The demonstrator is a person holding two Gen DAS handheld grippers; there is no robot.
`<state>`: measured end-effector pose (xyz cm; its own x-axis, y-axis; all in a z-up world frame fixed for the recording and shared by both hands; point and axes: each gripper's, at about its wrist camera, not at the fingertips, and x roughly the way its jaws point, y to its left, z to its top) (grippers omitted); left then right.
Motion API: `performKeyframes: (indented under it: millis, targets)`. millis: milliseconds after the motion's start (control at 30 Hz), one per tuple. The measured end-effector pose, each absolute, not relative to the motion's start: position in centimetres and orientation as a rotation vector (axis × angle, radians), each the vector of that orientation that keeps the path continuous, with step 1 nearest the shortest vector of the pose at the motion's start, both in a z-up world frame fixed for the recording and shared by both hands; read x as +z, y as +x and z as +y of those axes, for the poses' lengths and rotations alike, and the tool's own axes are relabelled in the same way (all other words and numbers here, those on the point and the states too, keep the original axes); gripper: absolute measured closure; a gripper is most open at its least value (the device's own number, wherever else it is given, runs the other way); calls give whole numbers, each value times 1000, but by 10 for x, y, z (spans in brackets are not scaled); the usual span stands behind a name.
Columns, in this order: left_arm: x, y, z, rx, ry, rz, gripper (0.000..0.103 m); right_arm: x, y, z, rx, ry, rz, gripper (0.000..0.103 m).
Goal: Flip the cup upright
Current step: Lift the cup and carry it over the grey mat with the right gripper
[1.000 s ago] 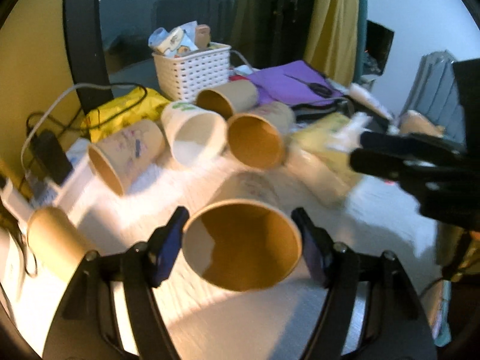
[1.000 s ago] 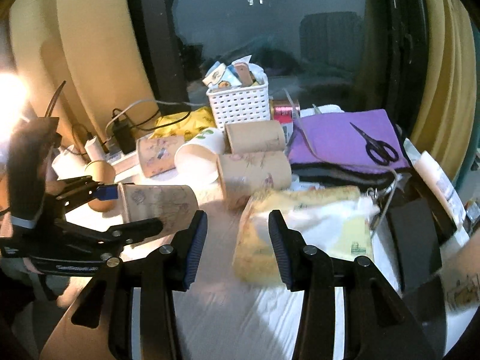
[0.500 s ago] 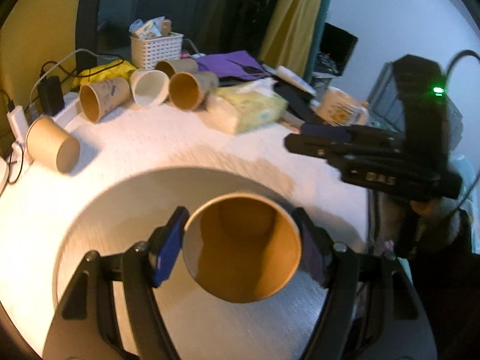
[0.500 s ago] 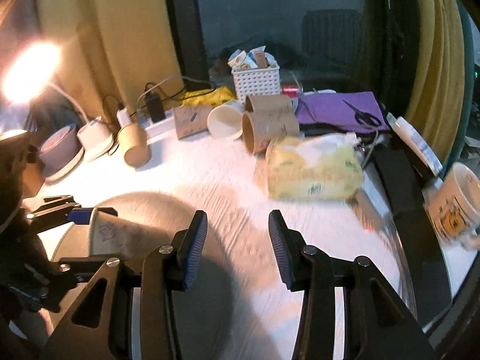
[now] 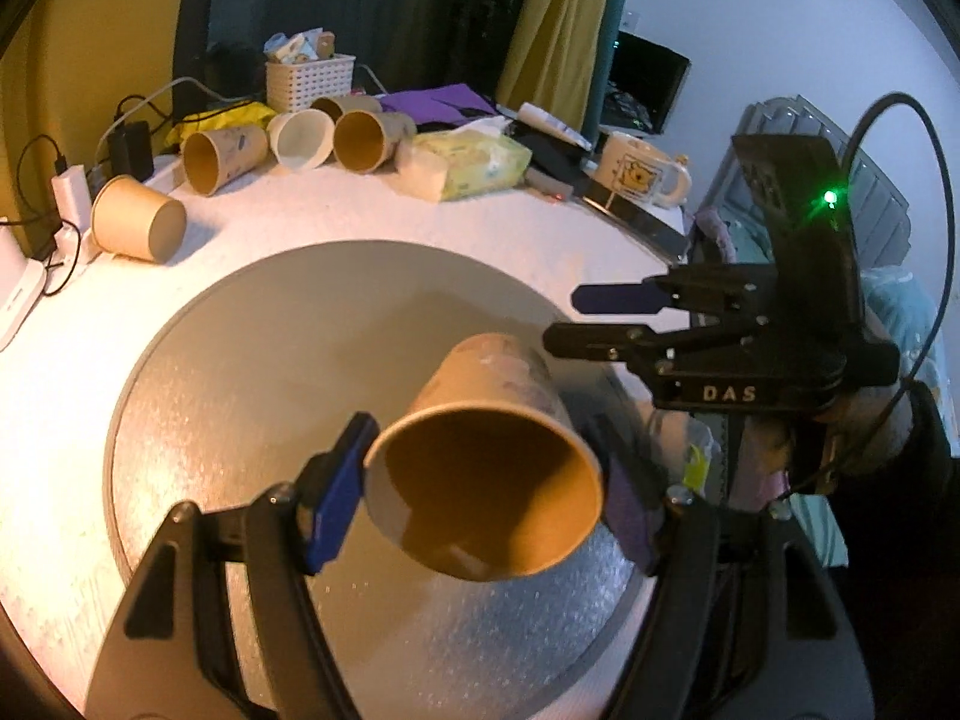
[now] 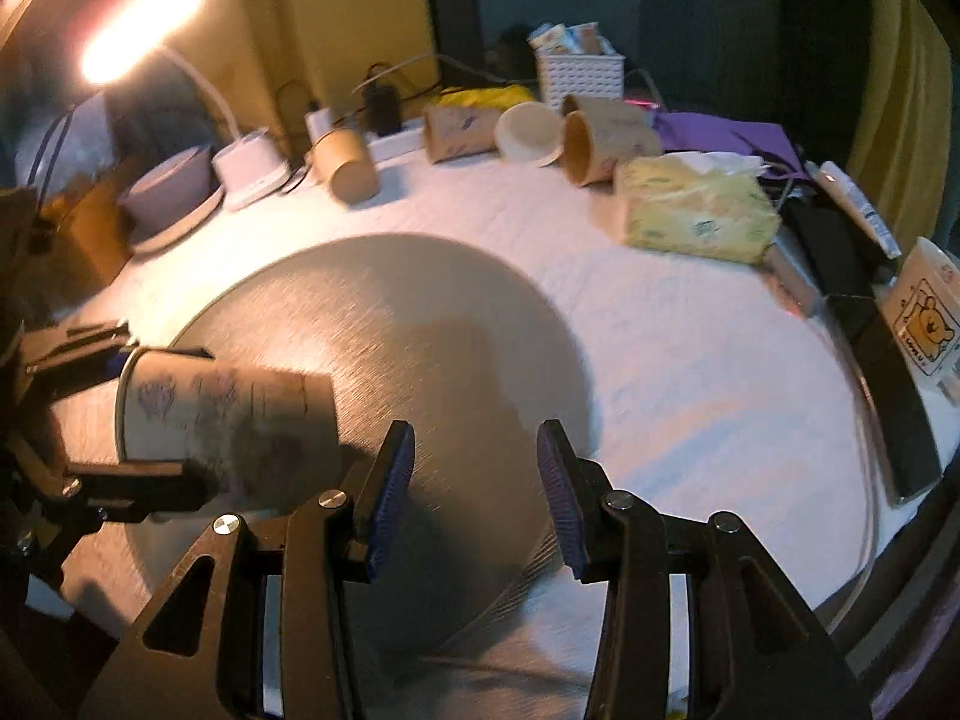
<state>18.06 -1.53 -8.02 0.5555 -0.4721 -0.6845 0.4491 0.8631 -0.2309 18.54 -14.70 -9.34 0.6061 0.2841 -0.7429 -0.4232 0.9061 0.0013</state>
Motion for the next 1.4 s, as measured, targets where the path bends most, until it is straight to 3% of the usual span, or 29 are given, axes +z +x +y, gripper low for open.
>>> performKeyframes:
  millis: [200, 300, 567, 667, 700, 1100, 1400]
  targets:
    - [-86, 173, -9, -490, 26, 828, 27, -100, 180, -132, 461, -204, 841, 58]
    - [-86, 169, -4, -481, 19, 826, 16, -100, 178, -126, 480, -214, 841, 58]
    - [-85, 150, 14, -389, 6, 819, 15, -92, 174, -104, 539, -304, 827, 58]
    - [-86, 136, 24, -349, -12, 813, 15, -85, 169, -99, 572, -370, 819, 28]
    - [-87, 133, 27, -339, -17, 814, 15, -83, 167, -97, 598, -395, 819, 26]
    - [-90, 102, 74, -154, -134, 779, 15, -72, 149, -13, 927, -827, 789, 26]
    - [-93, 94, 105, -67, -211, 764, 15, -91, 159, 38, 992, -1062, 887, 26]
